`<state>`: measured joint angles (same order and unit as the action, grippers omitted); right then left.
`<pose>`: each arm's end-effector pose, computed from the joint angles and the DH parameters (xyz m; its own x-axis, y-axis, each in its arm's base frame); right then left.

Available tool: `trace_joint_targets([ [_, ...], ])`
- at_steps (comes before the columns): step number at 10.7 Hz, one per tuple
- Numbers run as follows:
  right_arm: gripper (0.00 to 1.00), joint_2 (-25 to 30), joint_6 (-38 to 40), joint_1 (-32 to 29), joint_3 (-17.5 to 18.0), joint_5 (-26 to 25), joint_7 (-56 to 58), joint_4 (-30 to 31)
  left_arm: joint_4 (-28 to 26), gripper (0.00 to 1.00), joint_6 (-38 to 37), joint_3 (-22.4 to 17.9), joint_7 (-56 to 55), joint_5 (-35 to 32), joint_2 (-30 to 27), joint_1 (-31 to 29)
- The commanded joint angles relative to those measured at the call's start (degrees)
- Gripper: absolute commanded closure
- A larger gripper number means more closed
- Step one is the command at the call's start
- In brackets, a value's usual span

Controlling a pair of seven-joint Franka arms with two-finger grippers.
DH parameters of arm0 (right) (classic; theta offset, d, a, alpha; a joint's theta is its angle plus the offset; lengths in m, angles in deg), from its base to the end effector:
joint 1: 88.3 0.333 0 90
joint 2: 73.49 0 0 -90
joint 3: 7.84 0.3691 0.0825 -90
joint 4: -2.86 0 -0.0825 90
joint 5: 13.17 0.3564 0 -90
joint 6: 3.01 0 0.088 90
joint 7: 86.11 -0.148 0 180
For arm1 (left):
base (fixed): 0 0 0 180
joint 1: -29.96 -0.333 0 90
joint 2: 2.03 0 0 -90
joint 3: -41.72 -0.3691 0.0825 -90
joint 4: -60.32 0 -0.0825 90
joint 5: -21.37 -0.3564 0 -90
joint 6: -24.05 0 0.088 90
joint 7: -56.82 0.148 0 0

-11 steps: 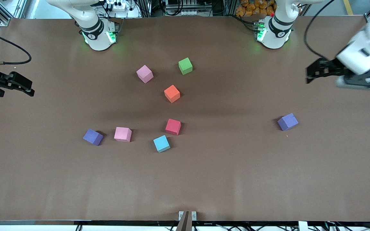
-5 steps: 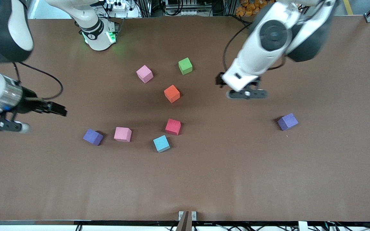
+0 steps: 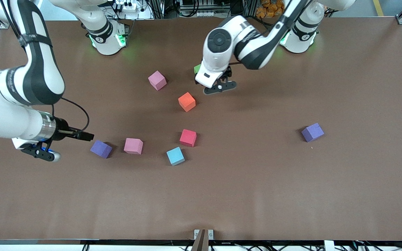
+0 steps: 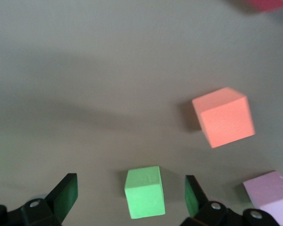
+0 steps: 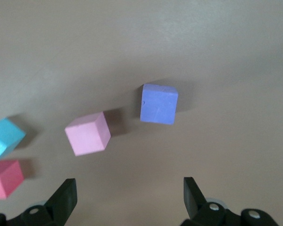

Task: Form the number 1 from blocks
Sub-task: 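Grasp the purple cube with the right gripper while the left gripper grasps green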

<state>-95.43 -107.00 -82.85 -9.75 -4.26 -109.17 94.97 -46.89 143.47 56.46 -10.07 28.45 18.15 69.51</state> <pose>0.6323 0.0607 0.4148 0.9056 -0.3668 -0.2131 -0.3849 -0.9216 -0.0496 0.3531 -0.4912 0.3492 0.9301 0.2911 -0.2239 0.2868 -0.9566 -0.0522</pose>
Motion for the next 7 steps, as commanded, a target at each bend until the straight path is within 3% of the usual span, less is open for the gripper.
trace_joint_targets([
  [1, 0.0, -4.3, -1.6, 0.2, -1.3, 0.5, -4.8, -0.4, 0.4, 0.0, 2.1, -0.6, -9.2, 1.4, 4.8, 2.6],
  [4, 0.0, -11.0, -5.9, 2.2, -3.7, -0.5, -3.8, -0.8, -1.7, 0.0, 7.4, 0.1, -14.5, 2.1, 7.9, 5.3],
  [7, 0.0, -13.3, -7.0, 2.6, -4.2, -0.9, -0.4, -0.8, -6.4, 0.0, 14.9, 3.6, -14.8, 1.9, 8.0, 5.2],
])
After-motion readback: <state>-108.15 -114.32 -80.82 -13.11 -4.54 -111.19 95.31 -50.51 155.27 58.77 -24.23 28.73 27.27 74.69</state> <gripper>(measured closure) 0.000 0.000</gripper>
